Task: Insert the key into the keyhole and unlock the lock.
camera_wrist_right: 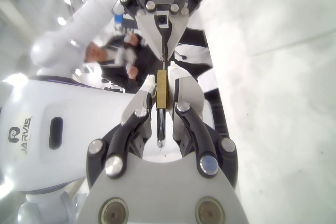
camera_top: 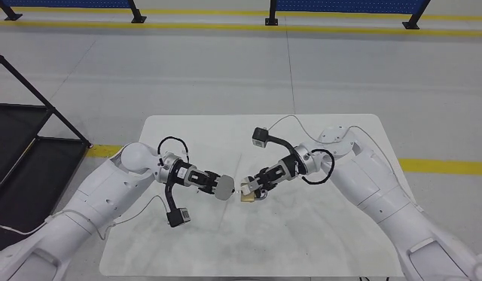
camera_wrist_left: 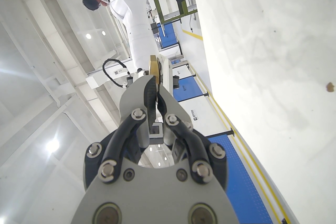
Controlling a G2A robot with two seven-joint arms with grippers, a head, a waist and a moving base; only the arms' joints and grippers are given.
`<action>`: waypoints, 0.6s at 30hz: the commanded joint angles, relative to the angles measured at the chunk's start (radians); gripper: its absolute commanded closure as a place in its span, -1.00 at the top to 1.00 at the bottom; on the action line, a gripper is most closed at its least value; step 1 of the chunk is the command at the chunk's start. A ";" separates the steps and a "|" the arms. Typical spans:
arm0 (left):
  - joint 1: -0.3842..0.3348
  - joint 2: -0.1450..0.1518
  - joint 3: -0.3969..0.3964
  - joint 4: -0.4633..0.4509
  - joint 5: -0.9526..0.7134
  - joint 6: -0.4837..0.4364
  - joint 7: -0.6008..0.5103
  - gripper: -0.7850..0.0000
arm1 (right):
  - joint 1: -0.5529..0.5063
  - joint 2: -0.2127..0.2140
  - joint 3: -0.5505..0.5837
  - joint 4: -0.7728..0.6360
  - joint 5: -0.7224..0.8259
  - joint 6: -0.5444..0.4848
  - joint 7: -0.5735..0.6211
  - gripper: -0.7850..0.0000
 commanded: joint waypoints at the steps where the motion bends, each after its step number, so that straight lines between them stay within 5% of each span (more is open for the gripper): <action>1: 0.000 -0.001 0.000 -0.001 0.000 0.000 0.000 -1.00 | 0.000 -0.001 0.000 0.001 0.000 0.001 0.001 -1.00; 18: -0.004 -0.008 0.005 0.008 -0.004 -0.003 0.003 -1.00 | -0.006 -0.009 0.013 0.009 -0.001 0.009 -0.011 -1.00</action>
